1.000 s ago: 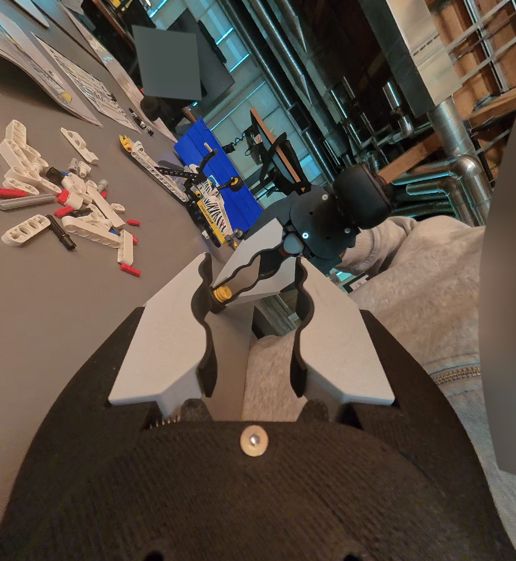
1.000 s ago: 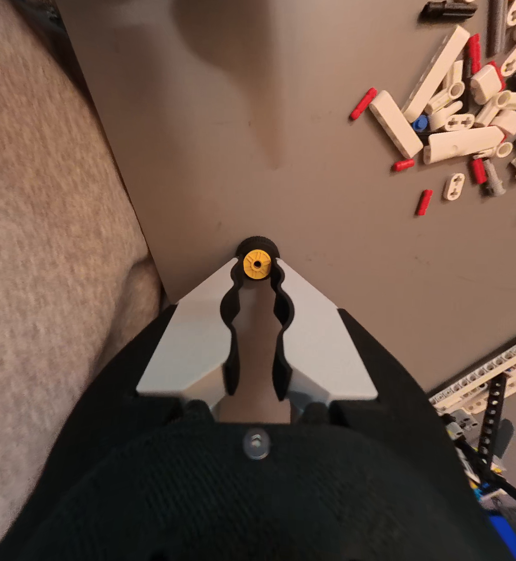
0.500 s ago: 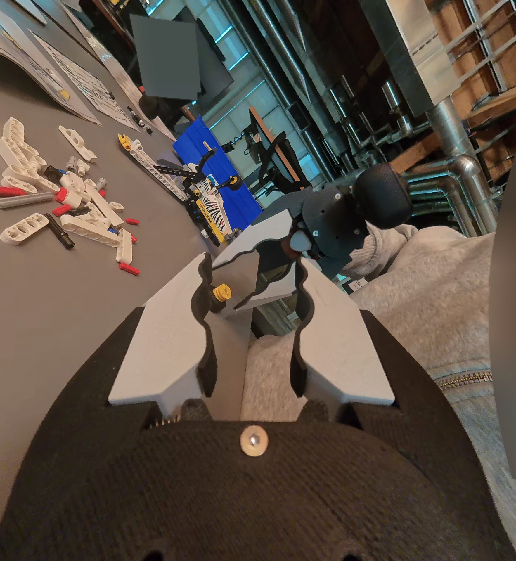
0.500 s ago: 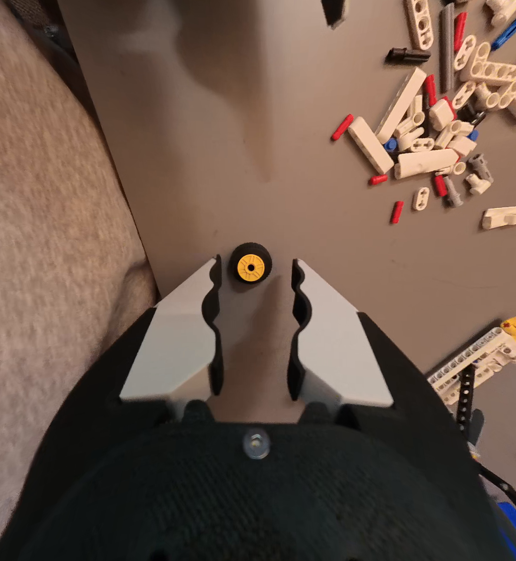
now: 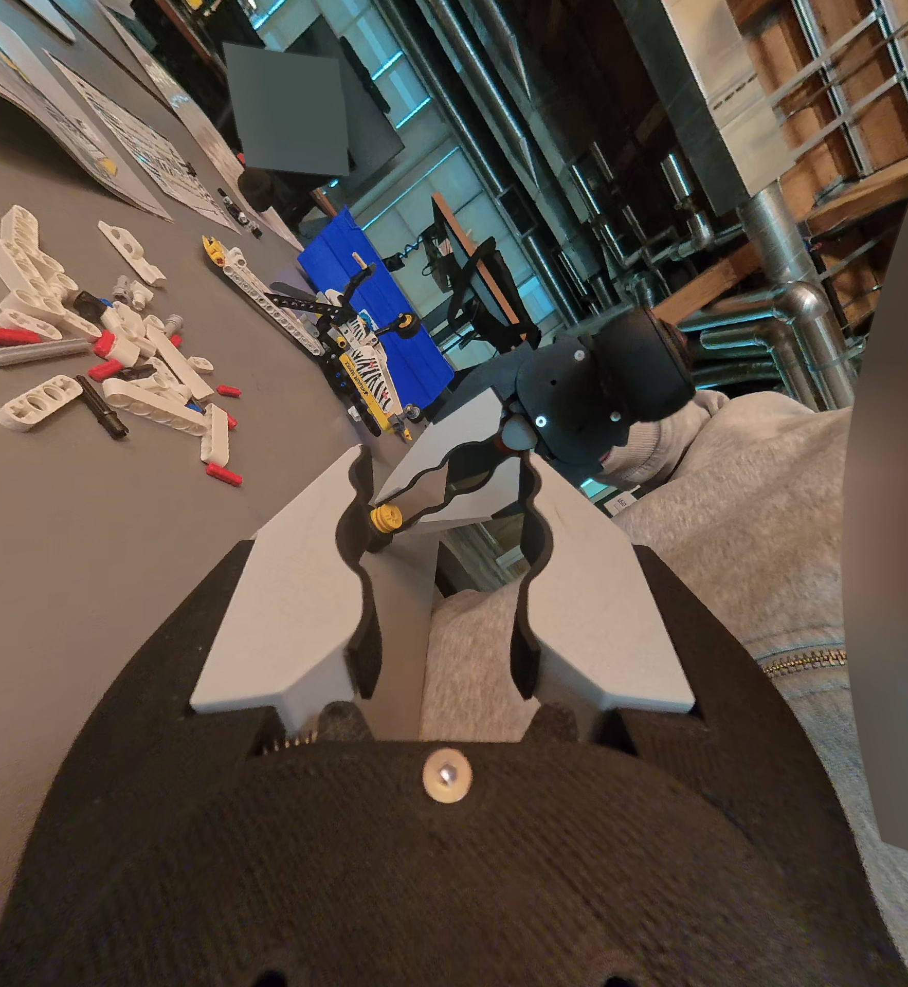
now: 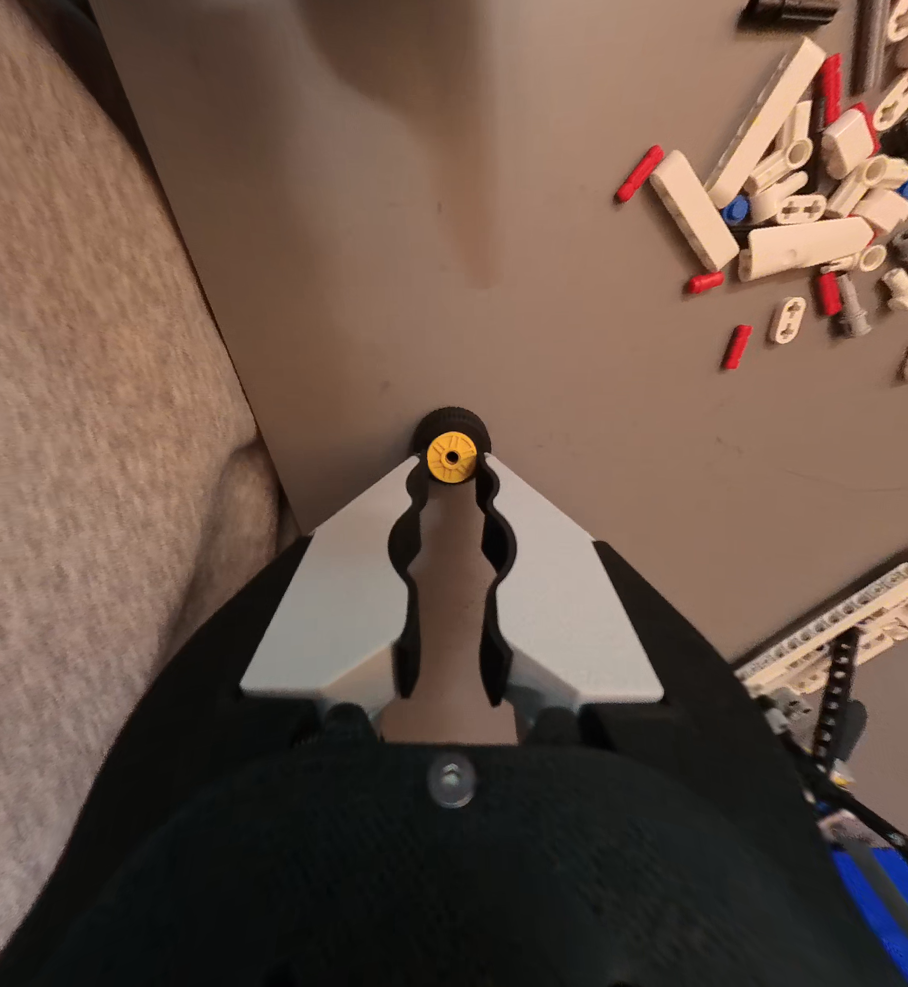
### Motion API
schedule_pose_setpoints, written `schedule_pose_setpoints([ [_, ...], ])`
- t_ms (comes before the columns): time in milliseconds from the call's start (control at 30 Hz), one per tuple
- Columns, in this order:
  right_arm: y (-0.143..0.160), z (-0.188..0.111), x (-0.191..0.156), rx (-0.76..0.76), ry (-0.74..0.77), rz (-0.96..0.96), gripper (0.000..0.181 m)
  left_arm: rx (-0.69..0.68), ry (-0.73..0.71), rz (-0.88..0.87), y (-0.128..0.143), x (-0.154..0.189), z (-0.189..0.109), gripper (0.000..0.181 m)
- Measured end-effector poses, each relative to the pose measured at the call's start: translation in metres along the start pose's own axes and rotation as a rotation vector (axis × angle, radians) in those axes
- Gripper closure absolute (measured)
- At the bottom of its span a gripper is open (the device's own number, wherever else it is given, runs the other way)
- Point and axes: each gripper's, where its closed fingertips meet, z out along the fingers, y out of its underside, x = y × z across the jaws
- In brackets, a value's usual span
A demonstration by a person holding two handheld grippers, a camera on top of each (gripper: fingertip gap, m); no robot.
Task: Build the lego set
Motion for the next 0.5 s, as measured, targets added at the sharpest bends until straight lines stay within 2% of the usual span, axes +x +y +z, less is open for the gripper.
schedule_pose_setpoints([
  [200,-0.0010,0.0010,-0.0003,0.227,-0.065,0.195,0.165,0.003,0.008,-0.006,-0.0003,0.0005,-0.0005,0.128],
  [367,-0.0007,0.0020,0.0000,0.297,-0.038,0.200,0.165,0.004,0.009,-0.006,-0.0004,0.0008,-0.0010,0.128],
  [500,-0.0003,0.0030,-0.0001,0.295,-0.016,0.148,0.165,0.002,0.008,-0.006,-0.0001,0.0006,-0.0010,0.127],
])
